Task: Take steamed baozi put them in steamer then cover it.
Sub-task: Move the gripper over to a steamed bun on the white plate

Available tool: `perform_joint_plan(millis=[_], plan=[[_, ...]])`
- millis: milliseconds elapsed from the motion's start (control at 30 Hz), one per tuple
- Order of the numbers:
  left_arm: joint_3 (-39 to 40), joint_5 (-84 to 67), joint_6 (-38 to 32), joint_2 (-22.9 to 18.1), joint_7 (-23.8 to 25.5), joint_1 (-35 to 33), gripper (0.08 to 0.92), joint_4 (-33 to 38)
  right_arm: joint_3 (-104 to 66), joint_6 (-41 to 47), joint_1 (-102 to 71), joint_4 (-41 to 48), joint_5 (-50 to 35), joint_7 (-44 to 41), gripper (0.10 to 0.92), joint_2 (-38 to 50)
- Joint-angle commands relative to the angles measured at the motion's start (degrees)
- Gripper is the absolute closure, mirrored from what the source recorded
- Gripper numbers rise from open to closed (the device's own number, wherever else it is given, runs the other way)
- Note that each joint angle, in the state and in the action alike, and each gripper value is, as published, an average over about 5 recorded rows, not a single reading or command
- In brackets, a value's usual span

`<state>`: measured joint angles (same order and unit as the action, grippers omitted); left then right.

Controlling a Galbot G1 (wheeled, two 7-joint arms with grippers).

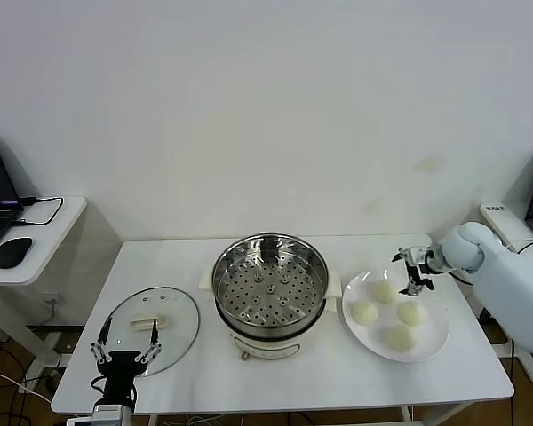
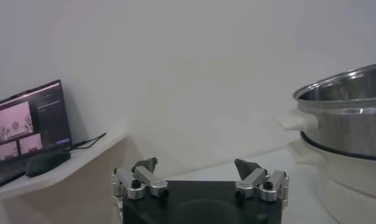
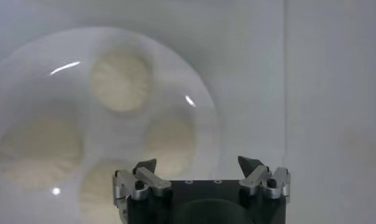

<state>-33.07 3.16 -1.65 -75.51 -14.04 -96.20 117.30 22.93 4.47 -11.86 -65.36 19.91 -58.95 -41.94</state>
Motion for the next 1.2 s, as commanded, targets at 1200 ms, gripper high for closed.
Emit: perform_joint_plan(millis=[1200], plan=[[0.18, 0.53, -0.93, 0.20, 0.28, 0.29, 0.177, -0.02, 4.35, 1.20, 1.37, 9.32, 2.08, 0.39, 0.369, -7.20]])
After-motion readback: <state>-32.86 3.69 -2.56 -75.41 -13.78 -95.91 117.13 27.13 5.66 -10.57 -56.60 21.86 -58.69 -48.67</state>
